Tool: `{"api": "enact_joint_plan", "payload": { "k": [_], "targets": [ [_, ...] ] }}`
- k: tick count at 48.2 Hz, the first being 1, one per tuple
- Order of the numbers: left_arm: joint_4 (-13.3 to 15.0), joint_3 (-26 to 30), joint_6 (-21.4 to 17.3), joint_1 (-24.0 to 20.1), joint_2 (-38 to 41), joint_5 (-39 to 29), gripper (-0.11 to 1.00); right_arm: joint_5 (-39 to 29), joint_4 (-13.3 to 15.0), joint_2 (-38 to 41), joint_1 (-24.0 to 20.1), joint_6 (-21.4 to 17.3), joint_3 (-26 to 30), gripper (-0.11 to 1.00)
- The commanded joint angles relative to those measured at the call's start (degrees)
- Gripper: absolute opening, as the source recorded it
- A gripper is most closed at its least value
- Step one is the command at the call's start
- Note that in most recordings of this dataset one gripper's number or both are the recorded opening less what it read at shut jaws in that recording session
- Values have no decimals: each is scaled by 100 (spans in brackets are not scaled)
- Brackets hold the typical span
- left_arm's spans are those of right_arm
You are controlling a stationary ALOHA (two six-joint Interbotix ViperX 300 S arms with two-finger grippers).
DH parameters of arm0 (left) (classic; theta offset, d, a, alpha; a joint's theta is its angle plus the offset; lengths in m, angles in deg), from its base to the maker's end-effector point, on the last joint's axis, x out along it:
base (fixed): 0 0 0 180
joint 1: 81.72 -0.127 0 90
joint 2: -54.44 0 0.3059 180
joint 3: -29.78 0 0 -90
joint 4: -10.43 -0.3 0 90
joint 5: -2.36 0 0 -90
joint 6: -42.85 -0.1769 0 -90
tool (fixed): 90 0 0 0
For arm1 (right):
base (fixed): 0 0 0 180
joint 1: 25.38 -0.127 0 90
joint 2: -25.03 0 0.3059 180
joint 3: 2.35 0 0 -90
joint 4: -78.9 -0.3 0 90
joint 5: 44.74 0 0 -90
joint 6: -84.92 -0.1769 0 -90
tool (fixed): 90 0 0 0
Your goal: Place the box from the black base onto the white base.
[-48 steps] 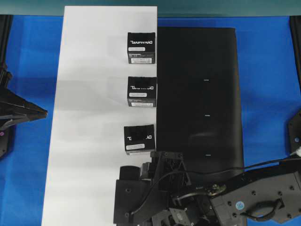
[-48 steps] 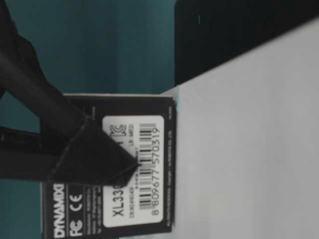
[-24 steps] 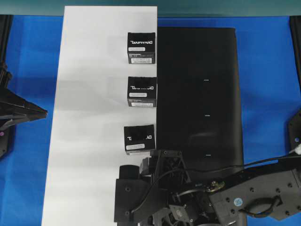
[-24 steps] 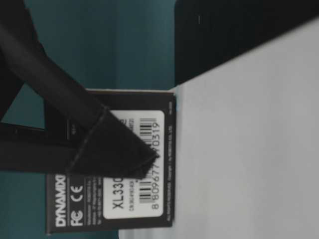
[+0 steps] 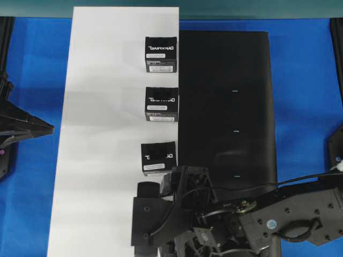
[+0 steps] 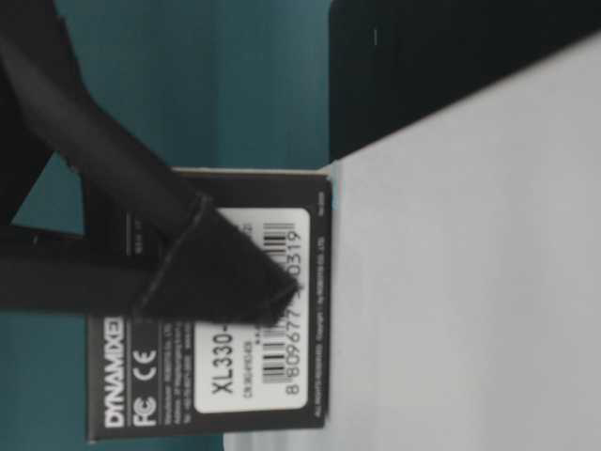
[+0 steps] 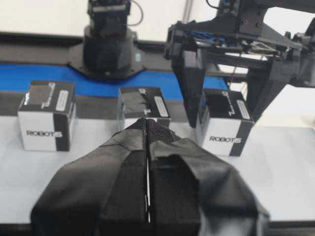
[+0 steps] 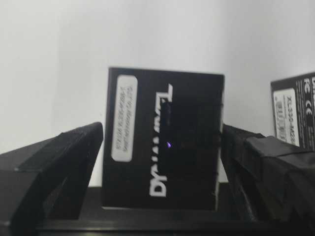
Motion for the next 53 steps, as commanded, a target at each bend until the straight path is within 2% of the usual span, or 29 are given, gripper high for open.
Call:
{"api": "enact_joint_plan", "payload": {
  "k": [1,11,16,34,53],
  "targets": [
    [-9,53,158,9,35,-9,-5,97,-9,-176,18,-26,-62,98],
    [-9,53,633,9,26,-369,-5,571,-9,-677,-9,-185,-545,98],
    [-9,53,738,9,18,-396,-5,703,-9,-932,-9,-290,-765,98],
    [-9,44,791,9,-79,-431,-5,870,-9,-1995,-9,-308,-1775,98],
    [-9,44,800,9,-79,-527,-5,1564,-9,-3076,0,-352,-2944,98]
  ]
}}
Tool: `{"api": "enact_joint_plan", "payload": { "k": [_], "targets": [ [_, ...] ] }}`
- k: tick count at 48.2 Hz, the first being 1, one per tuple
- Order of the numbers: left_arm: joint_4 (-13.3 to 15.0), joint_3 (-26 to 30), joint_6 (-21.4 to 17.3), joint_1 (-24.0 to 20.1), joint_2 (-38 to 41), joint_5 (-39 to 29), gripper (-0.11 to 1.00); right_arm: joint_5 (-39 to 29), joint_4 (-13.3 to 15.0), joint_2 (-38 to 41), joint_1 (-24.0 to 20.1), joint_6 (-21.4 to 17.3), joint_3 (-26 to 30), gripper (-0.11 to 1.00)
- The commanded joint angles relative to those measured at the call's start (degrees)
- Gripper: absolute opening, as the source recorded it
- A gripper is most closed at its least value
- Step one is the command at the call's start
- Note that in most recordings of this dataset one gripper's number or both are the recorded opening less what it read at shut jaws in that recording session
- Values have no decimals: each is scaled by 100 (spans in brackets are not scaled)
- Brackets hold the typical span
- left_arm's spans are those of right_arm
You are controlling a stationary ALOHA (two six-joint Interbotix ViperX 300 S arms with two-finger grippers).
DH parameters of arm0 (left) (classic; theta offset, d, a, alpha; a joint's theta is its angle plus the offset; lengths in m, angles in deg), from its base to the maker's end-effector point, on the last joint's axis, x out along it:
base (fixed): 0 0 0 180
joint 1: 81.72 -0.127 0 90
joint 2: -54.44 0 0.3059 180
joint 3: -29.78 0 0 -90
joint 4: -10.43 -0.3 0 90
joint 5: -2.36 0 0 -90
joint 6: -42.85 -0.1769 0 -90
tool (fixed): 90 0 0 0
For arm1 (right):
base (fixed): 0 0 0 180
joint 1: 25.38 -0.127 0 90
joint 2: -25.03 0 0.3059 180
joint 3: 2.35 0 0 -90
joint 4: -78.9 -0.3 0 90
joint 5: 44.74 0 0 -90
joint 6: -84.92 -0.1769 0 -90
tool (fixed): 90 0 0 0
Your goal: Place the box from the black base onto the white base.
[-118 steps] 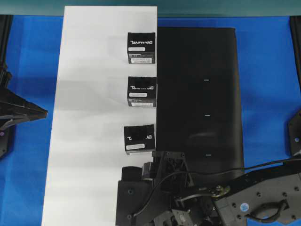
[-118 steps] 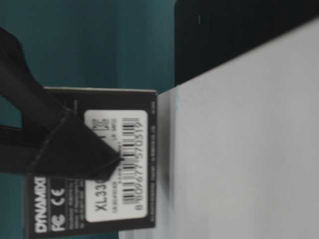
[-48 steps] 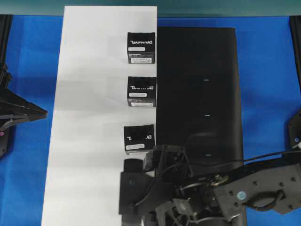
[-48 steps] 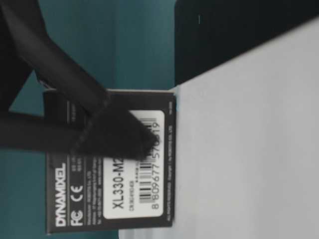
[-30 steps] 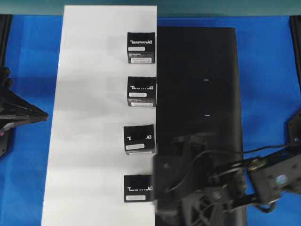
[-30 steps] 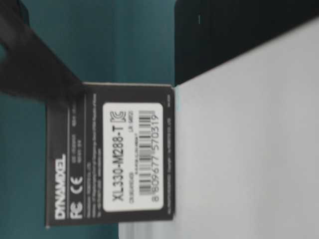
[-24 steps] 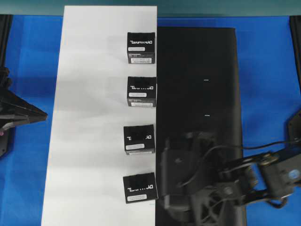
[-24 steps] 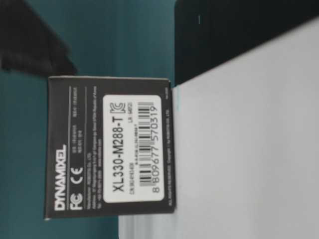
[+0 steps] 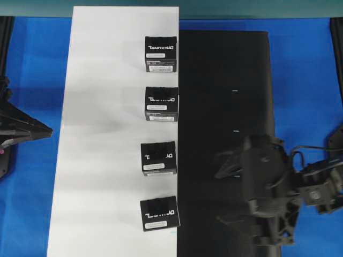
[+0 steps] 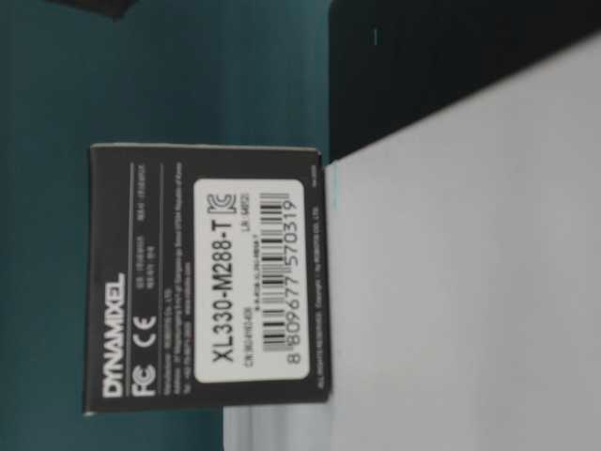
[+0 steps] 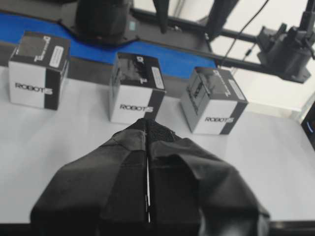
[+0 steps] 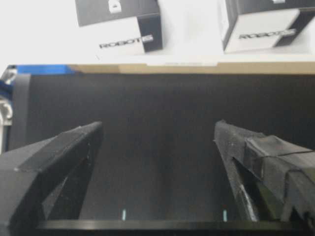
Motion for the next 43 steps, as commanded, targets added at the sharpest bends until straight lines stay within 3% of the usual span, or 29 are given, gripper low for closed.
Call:
{"api": "enact_joint_plan", "payload": {
  "k": [1,20,29,43],
  "targets": [
    [-18,62,0,9,18,18,-5,176,0,-308,9,-9,-176,98],
    [-18,53,-9,9,-18,18,-5,343,53,-1644,167,9,-1230,98],
    [-18,35,-97,9,-105,18,-5,448,79,-2206,404,44,-1573,98],
    [-18,-9,-220,9,-220,-53,-5,870,79,-2865,396,53,-1960,98]
  ]
}}
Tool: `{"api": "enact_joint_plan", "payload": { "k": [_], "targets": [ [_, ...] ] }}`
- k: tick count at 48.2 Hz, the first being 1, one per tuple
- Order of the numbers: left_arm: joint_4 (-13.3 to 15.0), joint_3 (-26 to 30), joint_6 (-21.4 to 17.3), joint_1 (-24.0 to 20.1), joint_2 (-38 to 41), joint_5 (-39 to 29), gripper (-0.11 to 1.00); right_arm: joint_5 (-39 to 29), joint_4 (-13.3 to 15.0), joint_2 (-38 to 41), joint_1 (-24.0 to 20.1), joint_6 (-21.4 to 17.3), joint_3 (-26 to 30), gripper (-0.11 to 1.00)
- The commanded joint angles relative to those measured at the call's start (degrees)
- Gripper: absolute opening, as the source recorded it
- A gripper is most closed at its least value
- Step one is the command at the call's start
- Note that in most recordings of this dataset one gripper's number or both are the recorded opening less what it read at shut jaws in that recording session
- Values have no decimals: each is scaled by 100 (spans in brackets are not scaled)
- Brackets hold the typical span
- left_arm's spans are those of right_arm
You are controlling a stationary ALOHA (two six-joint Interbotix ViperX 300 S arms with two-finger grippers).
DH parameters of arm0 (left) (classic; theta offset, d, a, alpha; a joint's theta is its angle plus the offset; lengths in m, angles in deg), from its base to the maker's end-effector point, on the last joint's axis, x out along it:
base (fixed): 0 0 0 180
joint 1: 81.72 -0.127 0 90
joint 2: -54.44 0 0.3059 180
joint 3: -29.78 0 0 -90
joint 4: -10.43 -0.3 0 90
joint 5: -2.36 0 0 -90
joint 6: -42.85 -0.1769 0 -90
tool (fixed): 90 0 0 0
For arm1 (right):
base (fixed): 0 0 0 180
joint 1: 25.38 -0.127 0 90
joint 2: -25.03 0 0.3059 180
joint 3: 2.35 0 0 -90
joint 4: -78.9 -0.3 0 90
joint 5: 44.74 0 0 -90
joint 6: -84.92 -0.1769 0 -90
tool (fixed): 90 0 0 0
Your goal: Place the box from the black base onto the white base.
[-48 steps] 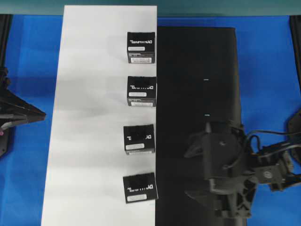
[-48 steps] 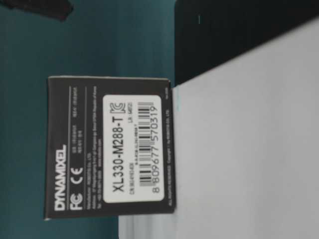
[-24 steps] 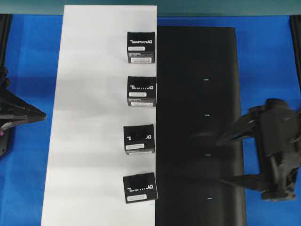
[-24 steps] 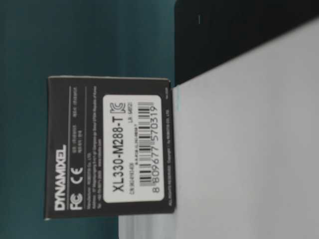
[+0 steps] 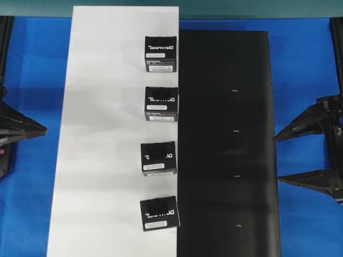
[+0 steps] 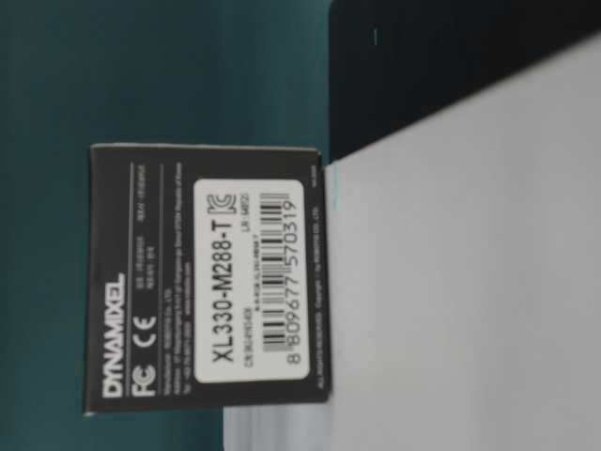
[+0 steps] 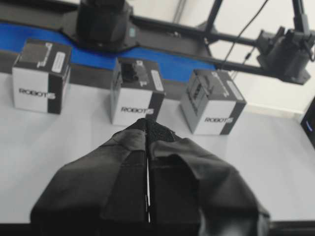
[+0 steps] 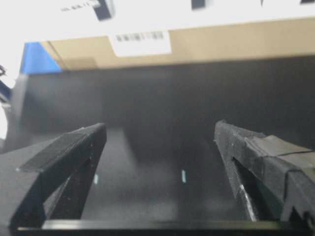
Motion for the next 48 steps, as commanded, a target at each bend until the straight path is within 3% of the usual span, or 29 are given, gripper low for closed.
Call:
{"api": "enact_joint_plan", "payload": {
  "k": [1,16,48],
  "targets": [
    [-18,62,-26,9,26,-18,-5,229,18,-114,-18,0,-53,98],
    [-18,62,18,9,9,-167,-5,712,18,-264,-35,0,-316,98],
    [-18,62,0,9,9,-167,-5,703,18,-396,-26,-26,-378,98]
  ]
}}
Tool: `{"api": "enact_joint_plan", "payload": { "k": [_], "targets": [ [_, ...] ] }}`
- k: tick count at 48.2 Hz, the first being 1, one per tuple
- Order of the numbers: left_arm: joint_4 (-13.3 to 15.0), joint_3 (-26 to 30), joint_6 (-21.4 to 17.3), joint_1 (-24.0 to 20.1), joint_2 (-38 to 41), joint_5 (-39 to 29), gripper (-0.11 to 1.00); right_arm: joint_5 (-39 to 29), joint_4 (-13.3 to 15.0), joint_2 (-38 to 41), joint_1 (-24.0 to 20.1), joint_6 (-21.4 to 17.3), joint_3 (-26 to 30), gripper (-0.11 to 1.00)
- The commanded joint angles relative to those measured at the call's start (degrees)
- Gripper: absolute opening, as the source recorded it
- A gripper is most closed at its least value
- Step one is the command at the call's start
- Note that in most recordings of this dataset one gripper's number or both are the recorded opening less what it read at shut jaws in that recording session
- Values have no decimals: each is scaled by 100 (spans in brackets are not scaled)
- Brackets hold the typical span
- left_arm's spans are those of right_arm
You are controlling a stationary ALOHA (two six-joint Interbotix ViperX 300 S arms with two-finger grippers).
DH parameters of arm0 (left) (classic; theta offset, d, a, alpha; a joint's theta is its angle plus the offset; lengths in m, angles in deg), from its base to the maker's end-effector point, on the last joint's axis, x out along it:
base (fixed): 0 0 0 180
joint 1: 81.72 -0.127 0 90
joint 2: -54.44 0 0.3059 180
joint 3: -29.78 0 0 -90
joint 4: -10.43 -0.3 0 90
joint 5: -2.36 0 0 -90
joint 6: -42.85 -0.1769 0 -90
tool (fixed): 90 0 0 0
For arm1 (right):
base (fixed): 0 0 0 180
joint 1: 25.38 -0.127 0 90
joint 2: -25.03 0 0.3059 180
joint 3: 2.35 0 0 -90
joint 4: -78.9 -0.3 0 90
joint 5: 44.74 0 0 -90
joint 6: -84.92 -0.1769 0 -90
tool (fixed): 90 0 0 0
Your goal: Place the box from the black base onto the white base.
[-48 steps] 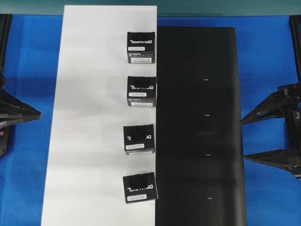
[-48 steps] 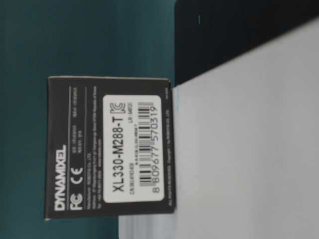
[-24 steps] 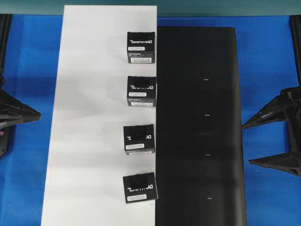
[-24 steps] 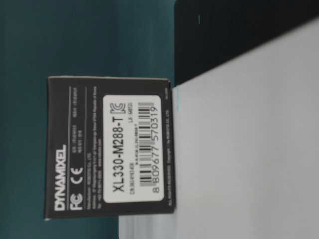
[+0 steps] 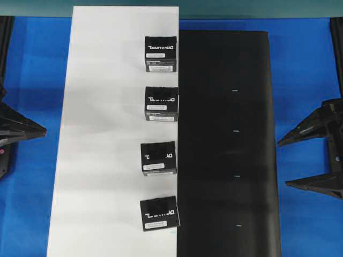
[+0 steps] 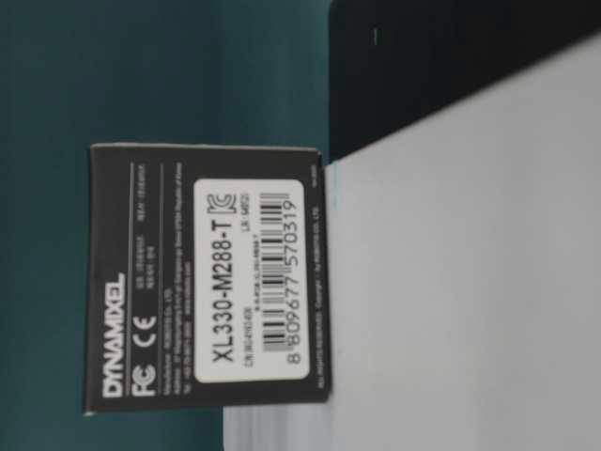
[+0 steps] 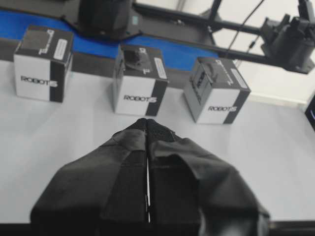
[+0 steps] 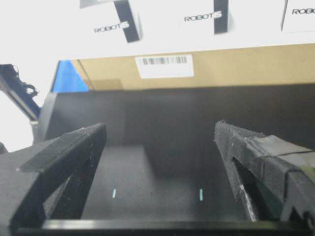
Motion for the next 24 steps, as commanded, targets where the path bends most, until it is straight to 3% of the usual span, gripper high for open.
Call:
{"api": "enact_joint_plan", "payload": {
  "k": [1,24],
  "targets": [
    [-9,70,-18,9,26,26,-5,26,18,-18,-18,-9,18,98],
    [-9,70,-9,9,35,26,-5,-18,9,-44,-9,-18,-53,98]
  ]
}}
